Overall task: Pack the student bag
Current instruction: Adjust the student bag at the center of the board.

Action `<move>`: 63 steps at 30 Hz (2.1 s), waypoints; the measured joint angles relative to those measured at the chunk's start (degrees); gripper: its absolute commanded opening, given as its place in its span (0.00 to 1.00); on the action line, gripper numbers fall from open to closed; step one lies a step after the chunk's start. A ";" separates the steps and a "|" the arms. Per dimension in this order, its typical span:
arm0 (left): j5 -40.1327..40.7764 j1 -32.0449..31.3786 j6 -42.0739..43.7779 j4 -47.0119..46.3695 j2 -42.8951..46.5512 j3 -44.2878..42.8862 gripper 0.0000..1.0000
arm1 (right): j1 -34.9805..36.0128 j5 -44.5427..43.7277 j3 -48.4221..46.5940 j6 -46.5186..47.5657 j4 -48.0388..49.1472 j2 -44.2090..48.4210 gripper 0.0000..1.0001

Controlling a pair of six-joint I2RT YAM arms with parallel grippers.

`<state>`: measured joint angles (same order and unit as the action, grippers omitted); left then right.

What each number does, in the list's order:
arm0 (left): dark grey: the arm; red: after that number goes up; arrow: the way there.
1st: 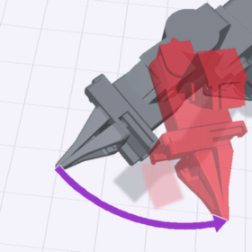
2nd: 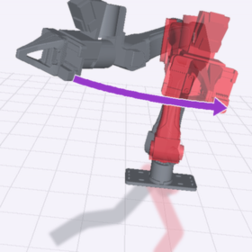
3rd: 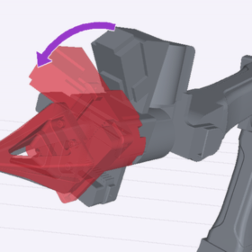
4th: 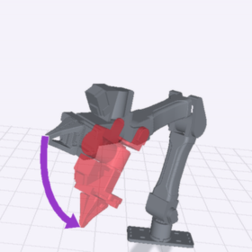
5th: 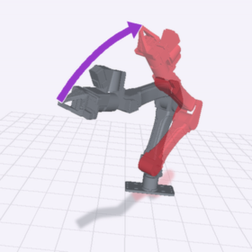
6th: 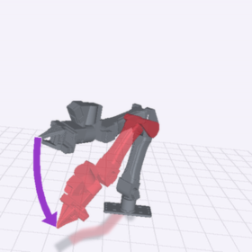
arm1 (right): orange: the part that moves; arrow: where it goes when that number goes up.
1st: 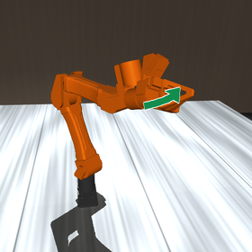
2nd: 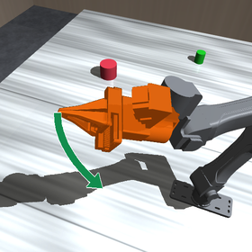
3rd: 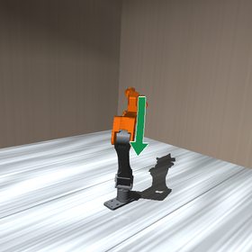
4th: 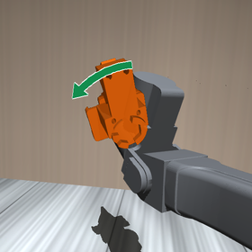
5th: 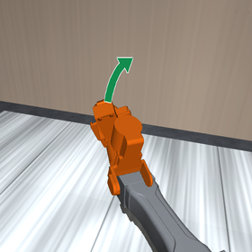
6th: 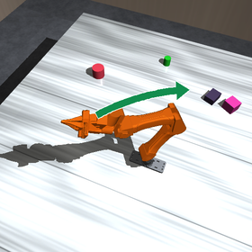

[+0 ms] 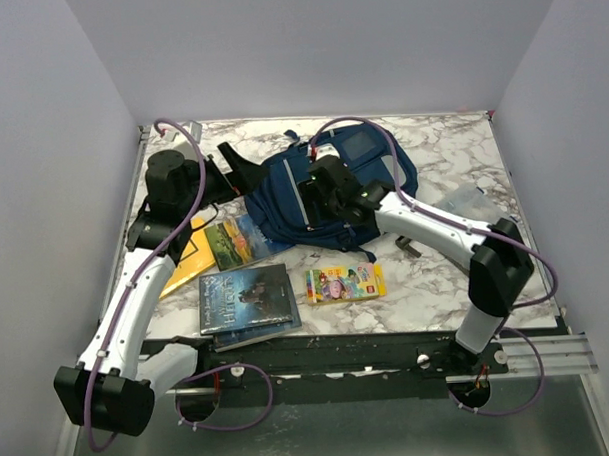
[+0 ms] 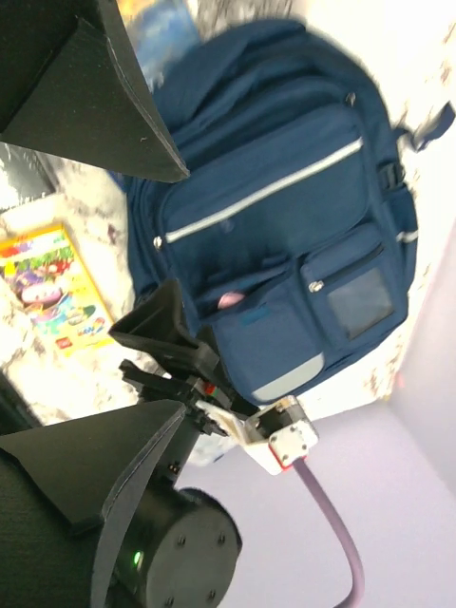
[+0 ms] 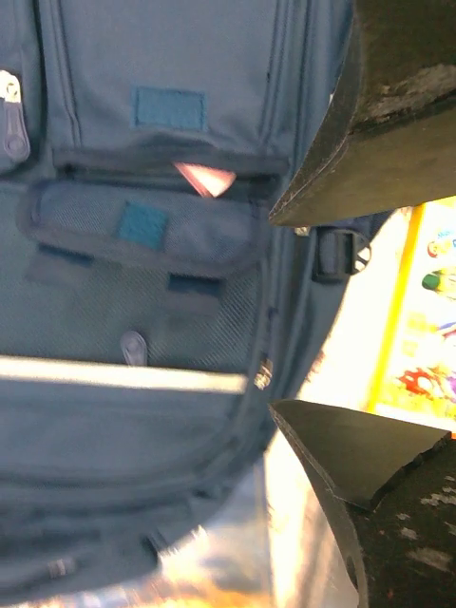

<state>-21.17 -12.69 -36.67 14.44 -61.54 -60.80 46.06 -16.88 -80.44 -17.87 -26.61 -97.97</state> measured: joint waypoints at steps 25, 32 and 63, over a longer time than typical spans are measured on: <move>-0.02 5.62 2.95 1.07 2.03 4.55 0.98 | -3.50 -22.91 -7.02 -3.52 -8.79 -10.58 0.25; -1.64 5.73 2.43 0.20 2.01 5.77 0.98 | -8.46 -18.47 -1.90 -2.56 -4.83 -7.50 0.19; -5.14 6.36 1.07 -1.46 0.81 6.54 0.98 | -12.48 -3.23 -7.96 0.02 2.80 -8.92 0.21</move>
<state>-26.30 -6.33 -35.59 12.97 -60.73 -54.26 33.58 -20.12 -88.40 -17.85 -23.81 -106.89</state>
